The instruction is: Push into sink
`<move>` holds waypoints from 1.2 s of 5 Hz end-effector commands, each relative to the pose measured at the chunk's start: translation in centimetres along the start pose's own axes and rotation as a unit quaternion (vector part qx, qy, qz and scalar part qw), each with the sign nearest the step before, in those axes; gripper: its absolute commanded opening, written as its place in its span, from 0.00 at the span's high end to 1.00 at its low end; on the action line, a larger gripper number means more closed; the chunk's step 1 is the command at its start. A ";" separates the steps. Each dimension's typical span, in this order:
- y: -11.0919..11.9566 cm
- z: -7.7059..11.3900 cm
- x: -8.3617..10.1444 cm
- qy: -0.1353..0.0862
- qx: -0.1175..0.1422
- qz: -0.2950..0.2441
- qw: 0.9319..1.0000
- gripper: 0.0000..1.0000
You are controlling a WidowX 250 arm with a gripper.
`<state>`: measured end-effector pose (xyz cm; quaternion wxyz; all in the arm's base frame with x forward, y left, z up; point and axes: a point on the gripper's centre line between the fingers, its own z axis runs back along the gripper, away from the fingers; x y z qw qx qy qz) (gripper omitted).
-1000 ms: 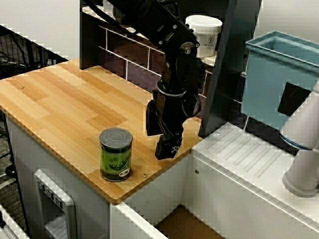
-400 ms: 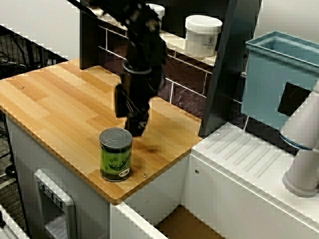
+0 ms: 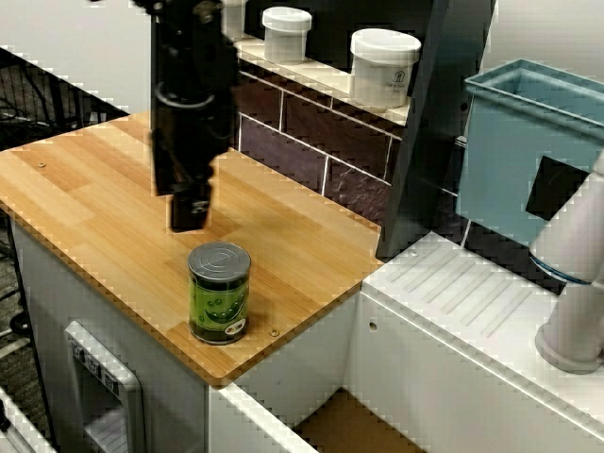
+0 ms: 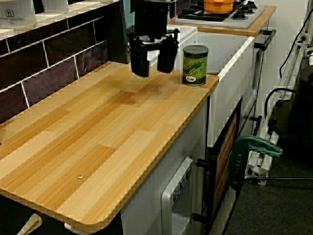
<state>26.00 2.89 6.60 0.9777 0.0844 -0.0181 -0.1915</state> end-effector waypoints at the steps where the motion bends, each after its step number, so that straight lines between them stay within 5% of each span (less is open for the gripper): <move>1: 3.0 0.7 -2.9 -0.007 0.020 0.037 0.999 0.00; 3: 7.8 0.0 -5.7 0.043 0.013 0.032 0.998 0.00; 5: 12.6 -1.6 -6.3 0.053 -0.024 0.044 0.997 0.00; 6: 13.8 -2.8 -6.3 0.032 -0.090 0.021 0.995 0.00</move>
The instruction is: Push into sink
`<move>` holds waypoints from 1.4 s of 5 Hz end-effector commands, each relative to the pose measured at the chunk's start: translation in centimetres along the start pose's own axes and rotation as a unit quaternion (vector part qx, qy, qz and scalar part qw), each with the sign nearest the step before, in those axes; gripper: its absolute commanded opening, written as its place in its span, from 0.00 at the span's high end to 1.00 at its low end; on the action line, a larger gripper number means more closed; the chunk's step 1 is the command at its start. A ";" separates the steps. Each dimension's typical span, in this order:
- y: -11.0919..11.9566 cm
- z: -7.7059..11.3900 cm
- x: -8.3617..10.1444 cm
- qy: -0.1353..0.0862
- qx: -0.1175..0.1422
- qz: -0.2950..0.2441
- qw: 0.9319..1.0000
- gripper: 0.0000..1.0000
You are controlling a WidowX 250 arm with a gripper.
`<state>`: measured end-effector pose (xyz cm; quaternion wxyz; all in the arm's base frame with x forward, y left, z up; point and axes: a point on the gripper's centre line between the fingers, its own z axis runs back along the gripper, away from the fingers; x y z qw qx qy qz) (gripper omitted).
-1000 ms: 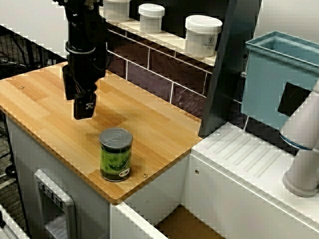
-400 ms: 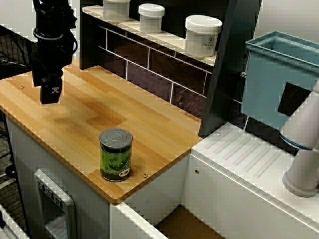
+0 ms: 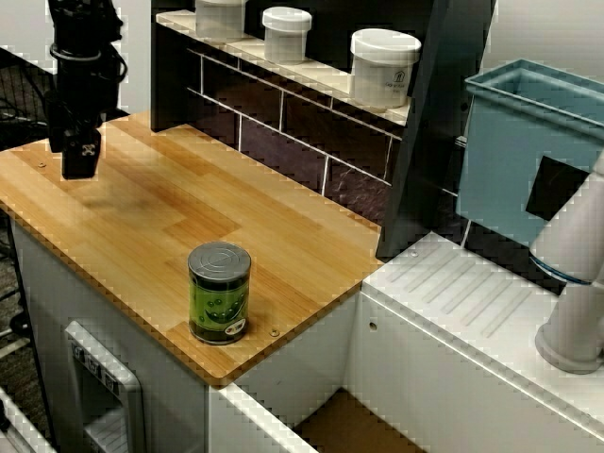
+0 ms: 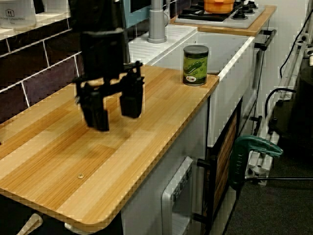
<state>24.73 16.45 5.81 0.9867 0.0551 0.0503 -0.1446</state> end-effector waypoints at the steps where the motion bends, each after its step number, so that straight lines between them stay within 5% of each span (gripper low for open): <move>1: 0.4 -0.1 0.3 -0.049 -0.070 -0.043 0.995 0.00; 2: -1.0 0.3 0.4 -0.083 -0.077 -0.059 0.992 0.00; 3: -2.5 0.7 0.2 -0.087 -0.066 -0.058 0.992 0.00; 5: -7.1 1.8 0.2 -0.079 -0.043 -0.022 0.996 0.00; 7: -13.4 0.6 1.4 -0.069 -0.014 -0.020 0.997 0.00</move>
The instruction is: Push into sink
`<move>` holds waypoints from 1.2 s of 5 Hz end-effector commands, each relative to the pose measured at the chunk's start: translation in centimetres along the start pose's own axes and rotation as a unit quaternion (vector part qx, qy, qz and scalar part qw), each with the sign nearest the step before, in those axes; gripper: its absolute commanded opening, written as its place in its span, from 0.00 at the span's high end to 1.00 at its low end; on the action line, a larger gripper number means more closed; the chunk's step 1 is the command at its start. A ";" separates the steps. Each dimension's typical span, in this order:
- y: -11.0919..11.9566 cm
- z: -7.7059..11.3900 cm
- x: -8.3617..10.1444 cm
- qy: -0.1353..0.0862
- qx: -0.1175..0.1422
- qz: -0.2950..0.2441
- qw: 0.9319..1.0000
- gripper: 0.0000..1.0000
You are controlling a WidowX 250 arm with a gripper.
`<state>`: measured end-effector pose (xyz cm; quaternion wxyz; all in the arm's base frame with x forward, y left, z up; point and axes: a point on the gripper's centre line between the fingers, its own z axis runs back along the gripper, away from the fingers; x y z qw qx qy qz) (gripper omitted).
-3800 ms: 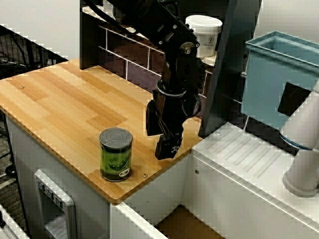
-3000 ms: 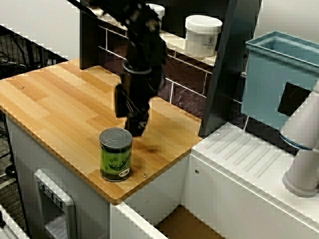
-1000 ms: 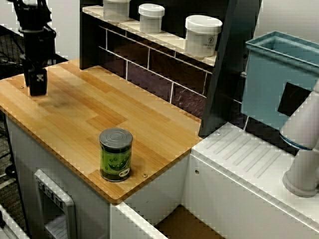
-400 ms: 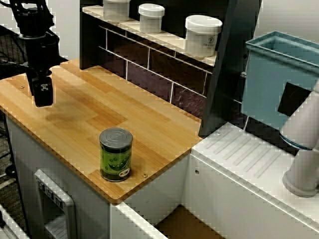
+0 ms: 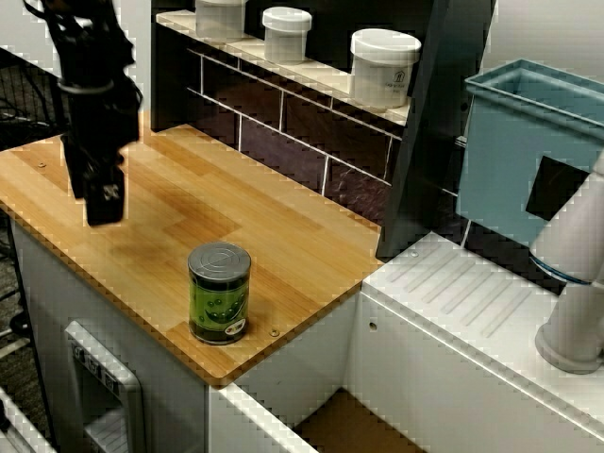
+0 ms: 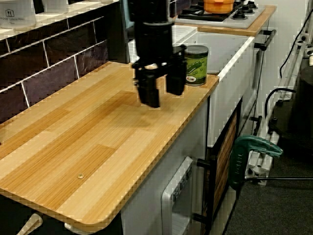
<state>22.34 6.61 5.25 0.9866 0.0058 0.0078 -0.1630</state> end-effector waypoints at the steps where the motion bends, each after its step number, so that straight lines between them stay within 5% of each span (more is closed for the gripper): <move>1: -5.8 -0.9 1.4 -0.018 0.040 -0.018 0.999 0.00; 3: -8.8 -0.6 2.4 -0.025 0.044 -0.041 0.998 0.00; 6: -13.5 -1.0 7.6 -0.011 0.040 -0.069 0.997 0.00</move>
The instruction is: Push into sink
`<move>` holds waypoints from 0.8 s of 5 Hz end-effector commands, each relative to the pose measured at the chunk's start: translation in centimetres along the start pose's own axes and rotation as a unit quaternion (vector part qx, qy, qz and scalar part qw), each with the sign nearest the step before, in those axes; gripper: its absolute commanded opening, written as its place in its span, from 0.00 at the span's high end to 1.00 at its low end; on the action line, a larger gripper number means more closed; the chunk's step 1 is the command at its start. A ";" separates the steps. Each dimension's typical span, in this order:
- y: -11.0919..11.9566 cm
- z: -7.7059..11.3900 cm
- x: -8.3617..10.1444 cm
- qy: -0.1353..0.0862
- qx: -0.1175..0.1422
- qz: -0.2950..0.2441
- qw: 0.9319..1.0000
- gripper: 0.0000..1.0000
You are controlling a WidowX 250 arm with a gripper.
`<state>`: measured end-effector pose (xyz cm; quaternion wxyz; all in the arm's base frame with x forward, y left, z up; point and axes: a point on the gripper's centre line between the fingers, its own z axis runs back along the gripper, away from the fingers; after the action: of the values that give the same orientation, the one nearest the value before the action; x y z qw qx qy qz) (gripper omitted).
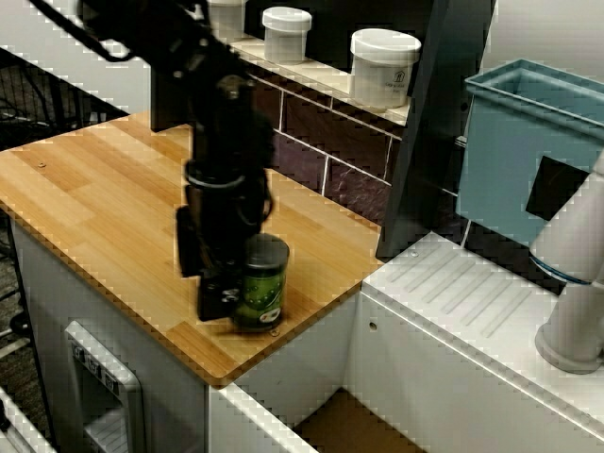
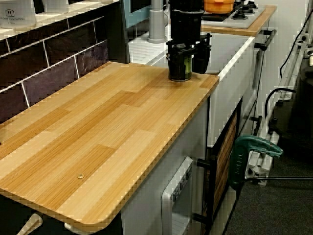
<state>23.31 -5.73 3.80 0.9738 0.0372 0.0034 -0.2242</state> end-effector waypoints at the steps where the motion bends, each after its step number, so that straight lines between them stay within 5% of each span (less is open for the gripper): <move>1: -2.8 0.2 5.3 -0.005 0.000 -0.029 1.000 0.00; 2: -3.2 -0.5 6.4 0.004 0.011 -0.036 0.999 0.00; 4: -3.2 0.7 5.7 -0.009 0.002 -0.045 0.999 0.00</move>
<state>26.72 -10.81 2.92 0.9617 0.0411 0.0245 -0.2698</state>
